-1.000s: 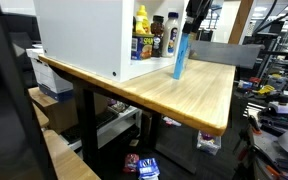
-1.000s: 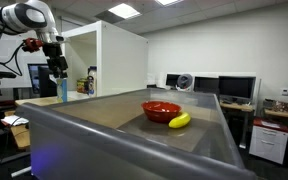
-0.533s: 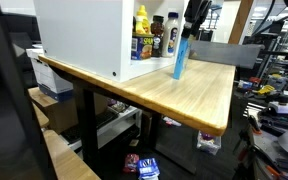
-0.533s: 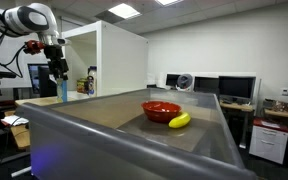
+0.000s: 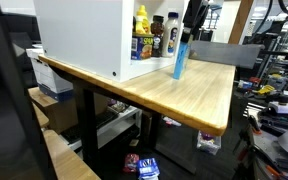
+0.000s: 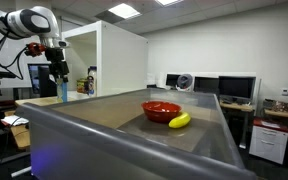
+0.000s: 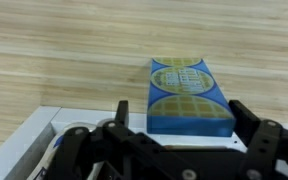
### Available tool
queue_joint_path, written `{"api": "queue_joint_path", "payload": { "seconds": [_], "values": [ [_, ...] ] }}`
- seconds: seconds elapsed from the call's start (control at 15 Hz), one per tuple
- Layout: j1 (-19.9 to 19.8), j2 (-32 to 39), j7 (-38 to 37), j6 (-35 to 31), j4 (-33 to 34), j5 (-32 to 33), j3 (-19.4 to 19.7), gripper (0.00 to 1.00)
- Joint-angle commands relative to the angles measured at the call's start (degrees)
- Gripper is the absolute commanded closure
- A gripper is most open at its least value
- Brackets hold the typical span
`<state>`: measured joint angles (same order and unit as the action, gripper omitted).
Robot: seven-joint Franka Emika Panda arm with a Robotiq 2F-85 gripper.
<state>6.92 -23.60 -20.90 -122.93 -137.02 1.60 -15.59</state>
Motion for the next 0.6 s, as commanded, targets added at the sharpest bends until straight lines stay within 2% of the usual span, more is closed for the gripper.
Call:
{"api": "queue_joint_path", "payload": {
  "seconds": [0.0, 0.53],
  "values": [
    [0.09, 1.57, 0.84, -0.43, 0.45, 1.18, 0.17, 0.00],
    [0.16, 3.21, 0.77, -1.17, 0.39, 2.12, 0.08, 0.00]
  ]
}}
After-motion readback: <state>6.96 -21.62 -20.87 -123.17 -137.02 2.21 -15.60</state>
